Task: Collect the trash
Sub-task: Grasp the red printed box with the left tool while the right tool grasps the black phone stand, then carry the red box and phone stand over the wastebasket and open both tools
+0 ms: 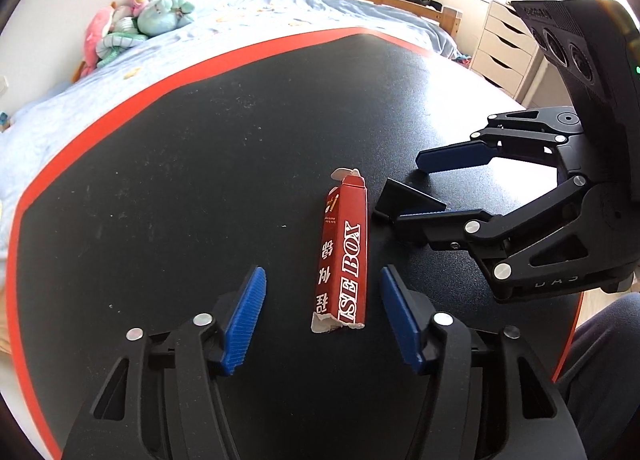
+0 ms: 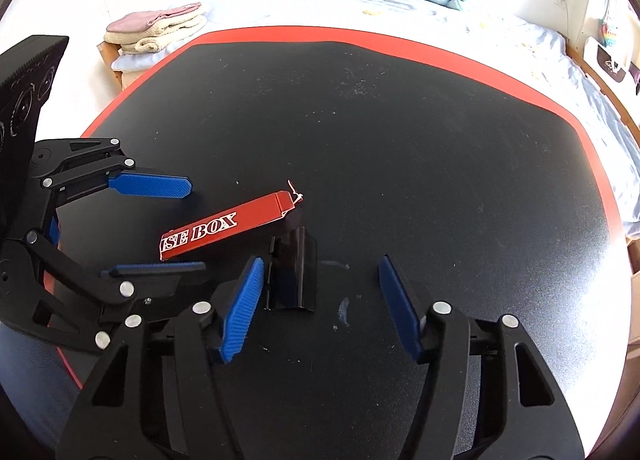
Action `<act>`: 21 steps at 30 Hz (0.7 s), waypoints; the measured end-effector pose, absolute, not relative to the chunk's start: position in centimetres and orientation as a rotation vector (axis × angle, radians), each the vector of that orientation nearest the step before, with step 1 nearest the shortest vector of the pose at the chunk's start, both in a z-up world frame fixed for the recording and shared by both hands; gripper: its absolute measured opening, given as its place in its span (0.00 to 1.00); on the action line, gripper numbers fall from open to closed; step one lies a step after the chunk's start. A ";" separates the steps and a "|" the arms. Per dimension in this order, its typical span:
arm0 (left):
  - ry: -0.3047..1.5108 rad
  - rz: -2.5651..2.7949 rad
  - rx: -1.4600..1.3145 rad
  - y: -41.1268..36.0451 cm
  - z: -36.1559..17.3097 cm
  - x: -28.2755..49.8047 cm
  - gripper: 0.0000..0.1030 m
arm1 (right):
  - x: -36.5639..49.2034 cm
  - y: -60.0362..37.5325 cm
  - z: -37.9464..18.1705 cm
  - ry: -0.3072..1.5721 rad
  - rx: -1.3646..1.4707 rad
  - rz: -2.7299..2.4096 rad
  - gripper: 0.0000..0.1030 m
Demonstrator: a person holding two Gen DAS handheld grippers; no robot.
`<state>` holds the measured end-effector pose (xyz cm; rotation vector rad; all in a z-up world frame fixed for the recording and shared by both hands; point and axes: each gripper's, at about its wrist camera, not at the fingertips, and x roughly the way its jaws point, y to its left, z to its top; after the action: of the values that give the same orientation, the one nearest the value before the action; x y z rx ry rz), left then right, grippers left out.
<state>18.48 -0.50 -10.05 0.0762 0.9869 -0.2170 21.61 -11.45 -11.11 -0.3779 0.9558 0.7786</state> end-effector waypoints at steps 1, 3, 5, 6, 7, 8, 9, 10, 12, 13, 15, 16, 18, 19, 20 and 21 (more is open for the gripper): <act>0.987 -0.217 0.075 -0.5 -10.0 18.6 0.44 | 21.5 -11.4 -11.1 0.951 -0.383 0.781 0.49; 0.988 -0.218 0.073 -0.4 -10.0 18.7 0.37 | 21.5 -11.3 -11.1 0.945 -0.392 0.783 0.40; 0.991 -0.217 0.072 -0.3 -9.9 18.7 0.26 | 21.4 -11.4 -11.1 0.943 -0.399 0.783 0.31; 0.993 -0.217 0.072 -0.4 -9.9 18.7 0.17 | 21.3 -11.4 -11.1 0.943 -0.401 0.784 0.24; 0.997 -0.220 0.071 -0.5 -9.9 18.8 0.14 | 21.3 -11.4 -11.1 0.945 -0.400 0.786 0.24; 0.999 -0.222 0.070 -0.5 -9.9 18.8 0.14 | 21.3 -11.4 -11.1 0.946 -0.401 0.787 0.24; 1.000 -0.223 0.070 -0.6 -9.9 18.8 0.14 | 21.3 -11.3 -11.0 0.946 -0.401 0.787 0.24; 1.002 -0.223 0.067 -0.6 -9.8 18.8 0.14 | 21.3 -11.3 -11.0 0.947 -0.398 0.786 0.24; 1.006 -0.219 0.058 -0.5 -9.8 18.8 0.14 | 21.3 -11.3 -11.0 0.949 -0.392 0.782 0.24; 1.007 -0.216 0.055 -0.5 -9.8 18.8 0.14 | 21.2 -11.6 -10.9 0.949 -0.389 0.781 0.24; 1.009 -0.213 0.053 -0.5 -9.7 18.6 0.14 | 21.0 -11.7 -10.7 0.945 -0.384 0.778 0.24; 1.010 -0.215 0.051 -0.5 -9.6 18.5 0.14 | 21.1 -11.6 -10.6 0.944 -0.382 0.777 0.24; 1.008 -0.214 0.049 -0.6 -9.2 18.2 0.14 | 20.8 -11.8 -10.1 0.940 -0.377 0.774 0.24; 1.007 -0.214 0.047 -0.7 -9.0 18.1 0.14 | 20.6 -12.0 -9.9 0.937 -0.375 0.771 0.24; 1.007 -0.213 0.046 -0.7 -8.8 17.9 0.14 | 20.3 -12.2 -9.6 0.936 -0.370 0.768 0.24; 1.006 -0.209 0.043 -0.7 -8.5 17.7 0.14 | 20.1 -12.5 -9.3 0.935 -0.361 0.766 0.24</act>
<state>17.71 -0.74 -8.54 0.0429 1.0063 -0.2090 20.08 -12.45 -9.30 -0.3614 0.9351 0.7656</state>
